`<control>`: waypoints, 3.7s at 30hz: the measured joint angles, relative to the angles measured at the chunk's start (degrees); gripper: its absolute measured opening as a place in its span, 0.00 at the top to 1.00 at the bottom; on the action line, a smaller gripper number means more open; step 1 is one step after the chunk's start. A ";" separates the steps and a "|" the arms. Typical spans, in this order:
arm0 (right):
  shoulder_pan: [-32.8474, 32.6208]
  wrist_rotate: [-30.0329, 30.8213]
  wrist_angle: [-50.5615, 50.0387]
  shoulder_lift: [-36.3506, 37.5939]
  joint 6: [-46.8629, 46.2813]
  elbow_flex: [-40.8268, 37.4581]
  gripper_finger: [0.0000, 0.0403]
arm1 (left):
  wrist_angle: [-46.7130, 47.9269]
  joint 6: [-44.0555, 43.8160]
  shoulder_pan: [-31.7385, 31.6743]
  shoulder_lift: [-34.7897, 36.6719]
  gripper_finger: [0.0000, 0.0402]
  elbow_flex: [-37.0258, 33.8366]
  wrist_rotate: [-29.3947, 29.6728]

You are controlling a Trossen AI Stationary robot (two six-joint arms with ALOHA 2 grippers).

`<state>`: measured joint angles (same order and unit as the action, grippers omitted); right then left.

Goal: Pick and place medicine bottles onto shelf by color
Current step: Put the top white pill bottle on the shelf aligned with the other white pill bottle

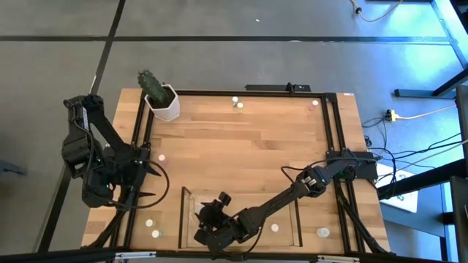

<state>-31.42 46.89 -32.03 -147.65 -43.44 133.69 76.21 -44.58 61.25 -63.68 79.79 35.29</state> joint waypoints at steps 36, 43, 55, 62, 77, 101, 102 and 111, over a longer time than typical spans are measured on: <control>6.28 -21.36 -3.97 8.90 -4.56 1.35 0.88 | 0.02 0.01 0.00 -0.02 0.32 0.00 0.00; 10.88 -33.45 -8.08 8.83 -3.86 1.27 0.97 | 0.02 0.00 0.00 -0.02 0.32 0.00 0.00; 15.32 -48.26 -16.95 9.11 2.38 1.29 0.99 | 0.02 0.01 0.01 -0.02 0.32 0.00 0.00; 16.49 -49.70 -17.19 9.11 7.99 1.28 1.00 | 0.05 0.91 0.02 -0.02 0.32 0.00 0.02; 16.51 -48.72 -16.50 7.66 13.22 0.84 1.00 | 0.04 4.24 0.01 -0.07 0.32 0.00 0.01; 15.52 -49.57 -11.90 6.47 19.95 0.82 1.00 | 0.04 4.22 0.00 -0.07 0.32 0.02 0.01; 15.52 -49.57 -11.28 6.47 19.95 0.38 1.00 | 0.04 4.22 0.00 -0.07 0.32 0.02 0.02; 14.63 -50.06 -7.63 6.34 19.72 -2.79 1.00 | 0.03 4.17 0.01 -0.07 0.32 0.02 0.01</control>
<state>-16.79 -3.16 -39.66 -141.32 -23.73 130.90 76.24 -40.40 61.26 -63.75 79.81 35.30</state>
